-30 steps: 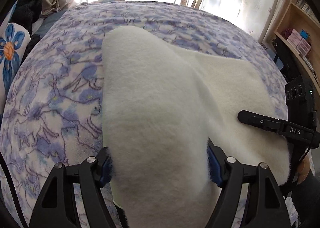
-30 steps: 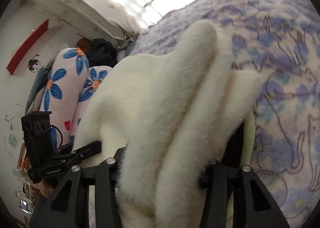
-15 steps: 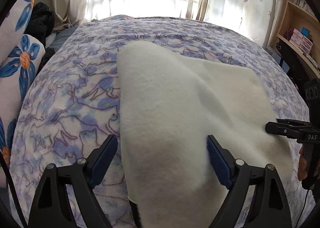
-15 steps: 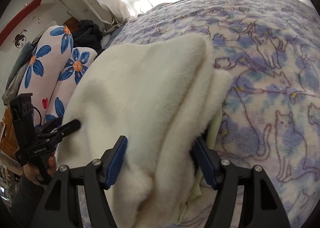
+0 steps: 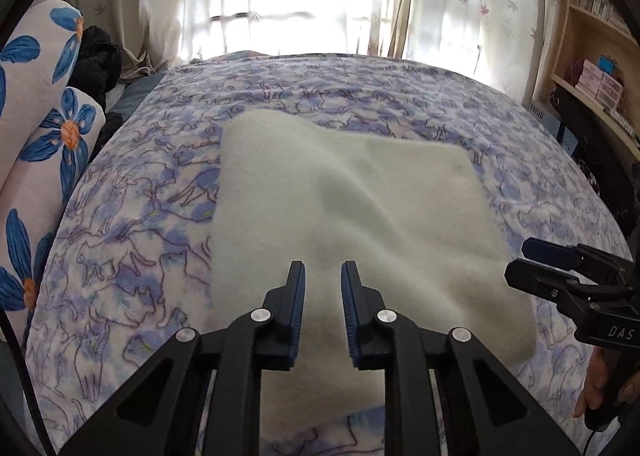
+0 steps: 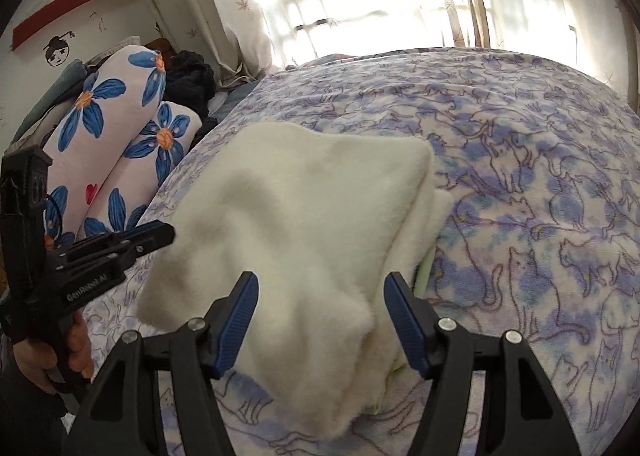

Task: Fold large clothes
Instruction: 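Lay the folded cardigan on the green bag with both tools and release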

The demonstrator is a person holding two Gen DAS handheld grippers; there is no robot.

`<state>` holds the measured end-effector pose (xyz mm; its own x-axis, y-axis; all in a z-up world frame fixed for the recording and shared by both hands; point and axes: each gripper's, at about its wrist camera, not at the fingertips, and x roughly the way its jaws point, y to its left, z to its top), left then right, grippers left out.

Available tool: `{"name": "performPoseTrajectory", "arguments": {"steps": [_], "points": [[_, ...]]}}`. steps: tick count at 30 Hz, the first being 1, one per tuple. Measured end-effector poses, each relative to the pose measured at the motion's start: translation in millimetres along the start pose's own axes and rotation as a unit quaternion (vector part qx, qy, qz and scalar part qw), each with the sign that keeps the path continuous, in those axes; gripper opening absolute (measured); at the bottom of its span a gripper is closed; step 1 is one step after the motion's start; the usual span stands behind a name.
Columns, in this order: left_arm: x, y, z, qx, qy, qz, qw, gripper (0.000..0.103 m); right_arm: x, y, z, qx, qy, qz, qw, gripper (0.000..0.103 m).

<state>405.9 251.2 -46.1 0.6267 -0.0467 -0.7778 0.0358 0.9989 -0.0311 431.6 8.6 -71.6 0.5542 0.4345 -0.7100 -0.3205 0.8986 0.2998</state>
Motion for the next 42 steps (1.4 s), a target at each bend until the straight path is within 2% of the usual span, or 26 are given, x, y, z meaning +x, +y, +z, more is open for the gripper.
{"name": "performPoseTrajectory", "arguments": {"steps": [2, 4, 8, 14, 19, 21, 22, 23, 24, 26, 28, 31, 37, 42], "points": [[12, 2, -9, 0.002, 0.011, 0.007, 0.9999, 0.017, 9, -3, -7, 0.002, 0.011, -0.021, 1.0, 0.048], [19, 9, -16, 0.002, 0.014, 0.007, 0.9999, 0.017, 21, -17, -14, 0.009, 0.027, -0.06, 0.998, 0.044], [26, 20, -25, -0.006, 0.02, -0.011, 0.9997, 0.007, 34, -44, -30, 0.029, 0.044, -0.049, 0.997, 0.045], [29, 28, -29, -0.016, 0.015, -0.024, 0.9995, 0.006, 32, -40, -34, 0.013, 0.034, -0.059, 0.998, 0.046], [20, 22, -28, -0.031, 0.014, -0.01, 0.9994, 0.006, 23, -35, -34, 0.013, 0.036, -0.063, 0.997, 0.048], [14, 20, -28, -0.041, 0.013, -0.016, 0.9989, 0.012, 15, -33, -35, 0.016, 0.038, -0.068, 0.997, 0.049], [10, 18, -29, -0.048, 0.012, -0.019, 0.9986, 0.019, 10, -32, -36, 0.019, 0.038, -0.071, 0.997, 0.049], [5, 17, -31, -0.054, 0.01, -0.021, 0.9983, 0.031, 5, -31, -36, 0.021, 0.038, -0.072, 0.996, 0.049], [-1, 15, -32, -0.058, 0.008, -0.022, 0.9981, 0.038, -1, -30, -36, 0.021, 0.038, -0.073, 0.996, 0.049], [-14, 9, -34, -0.061, 0.0, -0.004, 0.9981, 0.071, -12, -27, -36, 0.018, 0.038, -0.077, 0.996, 0.049], [-31, 3, -36, -0.063, -0.017, 0.0, 0.9979, 0.081, -26, -24, -35, 0.016, 0.034, -0.082, 0.996, 0.049], [-54, -7, -34, -0.061, -0.019, -0.02, 0.9977, 0.082, -49, -18, -34, 0.015, 0.027, -0.087, 0.996, 0.049], [-112, -32, -32, -0.047, -0.027, -0.018, 0.9984, 0.097, -101, -2, -37, 0.012, 0.022, -0.097, 0.995, 0.049], [-164, -51, -39, -0.049, -0.034, -0.035, 0.9976, 0.098, -152, 13, -47, -0.001, 0.019, -0.11, 0.994, 0.053]]}}
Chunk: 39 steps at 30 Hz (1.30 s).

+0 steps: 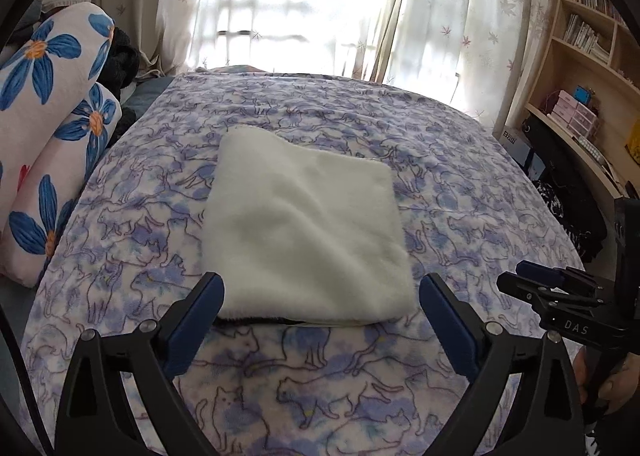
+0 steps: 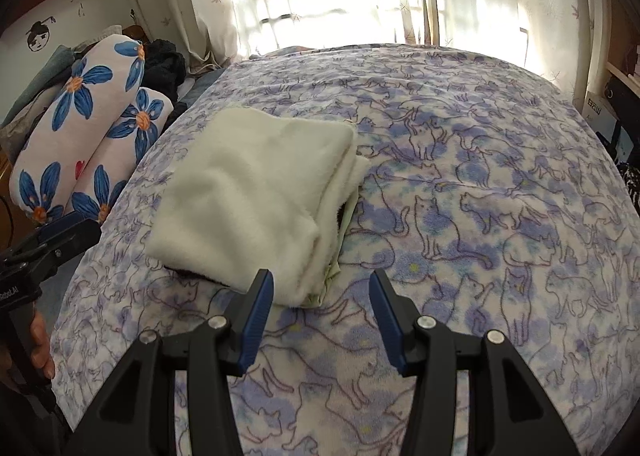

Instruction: Fold large clothes

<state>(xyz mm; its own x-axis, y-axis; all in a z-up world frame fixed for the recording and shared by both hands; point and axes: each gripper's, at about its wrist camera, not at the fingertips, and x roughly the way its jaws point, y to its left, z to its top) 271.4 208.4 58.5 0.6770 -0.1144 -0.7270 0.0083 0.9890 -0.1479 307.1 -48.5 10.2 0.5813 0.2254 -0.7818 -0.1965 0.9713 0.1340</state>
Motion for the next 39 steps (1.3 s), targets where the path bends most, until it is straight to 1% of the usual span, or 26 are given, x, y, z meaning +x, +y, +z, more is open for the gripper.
{"name": "performPoseTrajectory", "arguments": {"steps": [1, 5, 6, 10, 13, 15, 17, 20, 22, 27, 29, 31, 34, 36, 39], "points": [[-10, -4, -2, -0.001, 0.001, -0.002, 1.0, 0.102, -11, 1, -4, -0.003, -0.001, -0.004, 1.0, 0.054], [-49, -21, -20, -0.012, -0.008, -0.015, 0.9998, 0.102, -54, 2, -27, -0.015, -0.012, -0.012, 1.0, 0.059], [-57, -26, -27, -0.014, -0.007, -0.019, 0.9997, 0.102, -66, 1, -35, -0.016, -0.014, -0.013, 1.0, 0.061], [-86, -48, -60, -0.009, -0.001, -0.023, 0.9997, 0.102, -97, -4, -69, -0.015, -0.014, -0.008, 1.0, 0.063], [-104, -63, -90, -0.011, -0.004, -0.009, 0.9999, 0.102, -113, -9, -98, -0.007, -0.01, -0.013, 1.0, 0.063], [-110, -73, -112, -0.014, 0.005, -0.006, 0.9999, 0.102, -122, -13, -117, 0.001, -0.005, -0.017, 1.0, 0.063], [-116, -85, -137, -0.014, 0.015, 0.005, 0.9998, 0.102, -129, -16, -137, 0.007, -0.001, -0.024, 1.0, 0.063], [-127, -97, -174, -0.017, 0.007, 0.025, 0.9995, 0.102, -138, -17, -166, 0.013, -0.001, -0.036, 0.999, 0.064], [-131, -106, -194, -0.018, 0.008, 0.048, 0.9987, 0.102, -140, -18, -184, 0.021, 0.002, -0.043, 0.999, 0.064], [-136, -122, -234, -0.032, 0.017, 0.088, 0.9954, 0.102, -149, -17, -223, 0.043, 0.003, -0.049, 0.998, 0.064], [-135, -126, -242, -0.038, 0.023, 0.105, 0.9935, 0.102, -150, -17, -235, 0.055, 0.007, -0.047, 0.997, 0.064], [-135, -129, -249, -0.039, 0.03, 0.11, 0.9927, 0.102, -151, -16, -244, 0.059, 0.011, -0.045, 0.997, 0.064], [-135, -137, -254, -0.03, 0.034, 0.128, 0.9908, 0.102, -155, -13, -254, 0.056, 0.007, -0.058, 0.997, 0.064], [-137, -142, -257, -0.025, 0.035, 0.13, 0.9906, 0.102, -156, -12, -258, 0.053, 0.007, -0.063, 0.997, 0.065], [-139, -149, -258, -0.02, 0.034, 0.123, 0.9917, 0.102, -159, -12, -261, 0.054, 0.004, -0.064, 0.996, 0.065]]}}
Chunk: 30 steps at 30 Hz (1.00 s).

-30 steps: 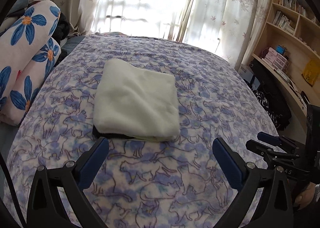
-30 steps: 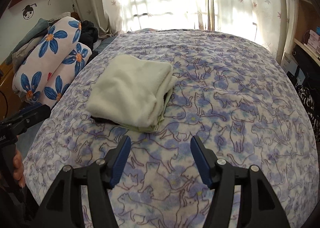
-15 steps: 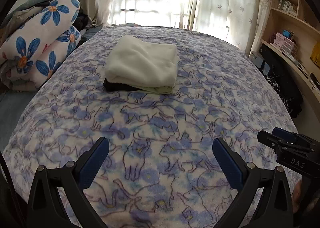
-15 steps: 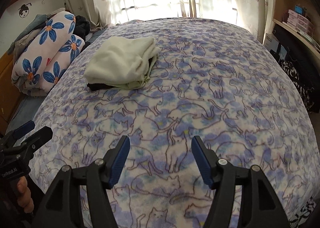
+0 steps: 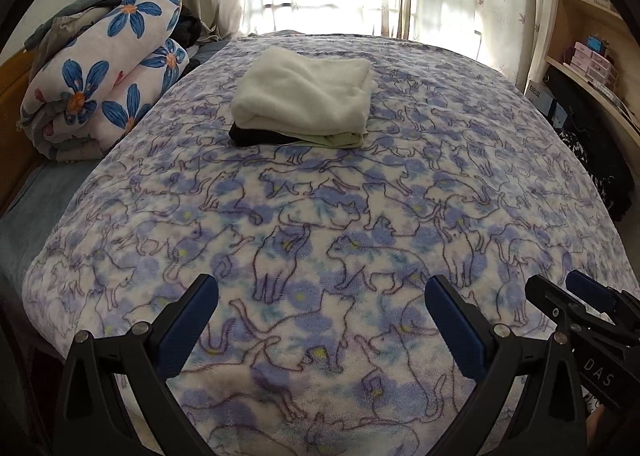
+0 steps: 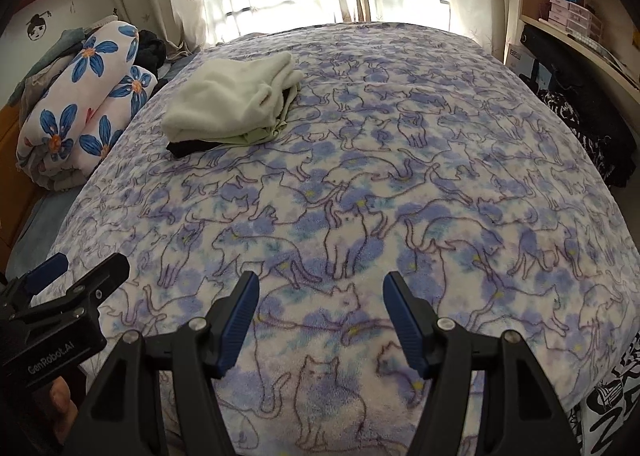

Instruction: Fold large clothes

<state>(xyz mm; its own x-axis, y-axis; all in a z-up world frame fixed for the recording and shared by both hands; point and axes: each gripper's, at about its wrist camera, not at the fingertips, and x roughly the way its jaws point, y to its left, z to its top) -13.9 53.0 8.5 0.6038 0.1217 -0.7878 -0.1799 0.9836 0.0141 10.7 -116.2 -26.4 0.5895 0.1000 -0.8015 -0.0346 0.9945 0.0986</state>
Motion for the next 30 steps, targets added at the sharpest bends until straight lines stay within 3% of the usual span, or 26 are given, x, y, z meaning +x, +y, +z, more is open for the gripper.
{"name": "performPoseTrajectory", "arguments": {"steps": [30], "points": [[-3, -15, -11, 0.019, -0.001, 0.01, 0.9998, 0.102, -6, 1, -8, -0.01, -0.009, -0.02, 1.0, 0.065]]}}
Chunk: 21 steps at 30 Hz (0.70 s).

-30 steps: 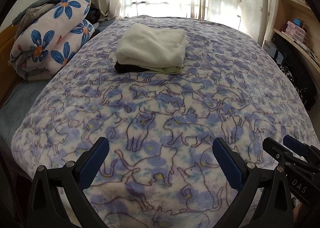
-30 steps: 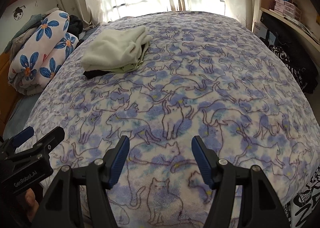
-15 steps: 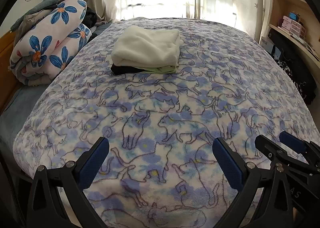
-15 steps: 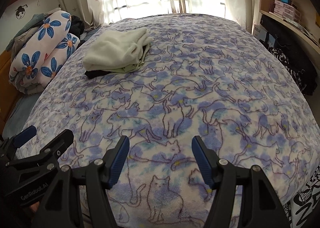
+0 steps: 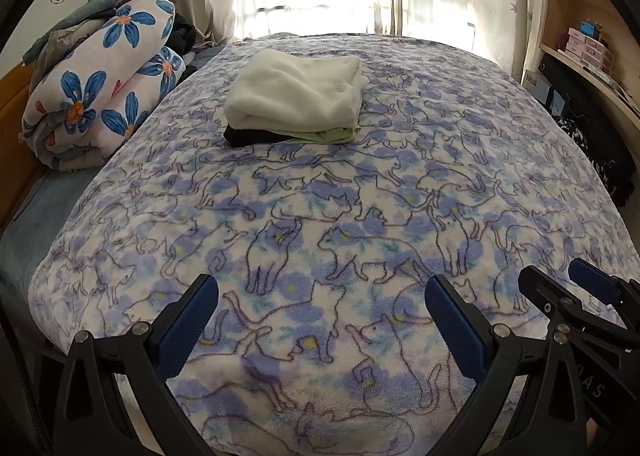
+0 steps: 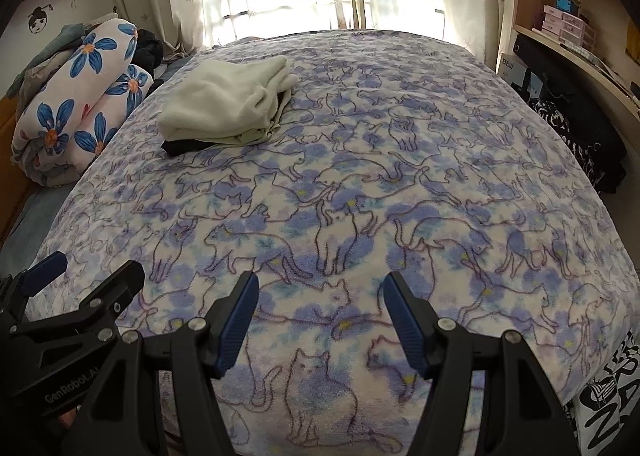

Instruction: Fold large clothes

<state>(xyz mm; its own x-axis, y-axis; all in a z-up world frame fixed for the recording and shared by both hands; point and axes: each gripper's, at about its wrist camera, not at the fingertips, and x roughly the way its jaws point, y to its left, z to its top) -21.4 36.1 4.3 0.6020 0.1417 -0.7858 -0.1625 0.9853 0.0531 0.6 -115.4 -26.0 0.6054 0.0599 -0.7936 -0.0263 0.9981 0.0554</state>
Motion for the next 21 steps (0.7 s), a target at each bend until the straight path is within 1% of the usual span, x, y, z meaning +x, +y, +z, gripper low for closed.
{"name": "performPoseTrajectory", "arguments": {"steps": [13, 21], "points": [[0.2, 2.2, 0.1, 0.0, 0.001, 0.002, 1.0, 0.102, 0.2, 0.5, -1.0, -0.001, 0.0, -0.001, 1.0, 0.065], [-0.5, 2.6, -8.6, -0.005, 0.004, 0.005, 1.0, 0.102, -0.3, 0.3, -1.8, 0.0, 0.001, 0.0, 1.0, 0.065]]}}
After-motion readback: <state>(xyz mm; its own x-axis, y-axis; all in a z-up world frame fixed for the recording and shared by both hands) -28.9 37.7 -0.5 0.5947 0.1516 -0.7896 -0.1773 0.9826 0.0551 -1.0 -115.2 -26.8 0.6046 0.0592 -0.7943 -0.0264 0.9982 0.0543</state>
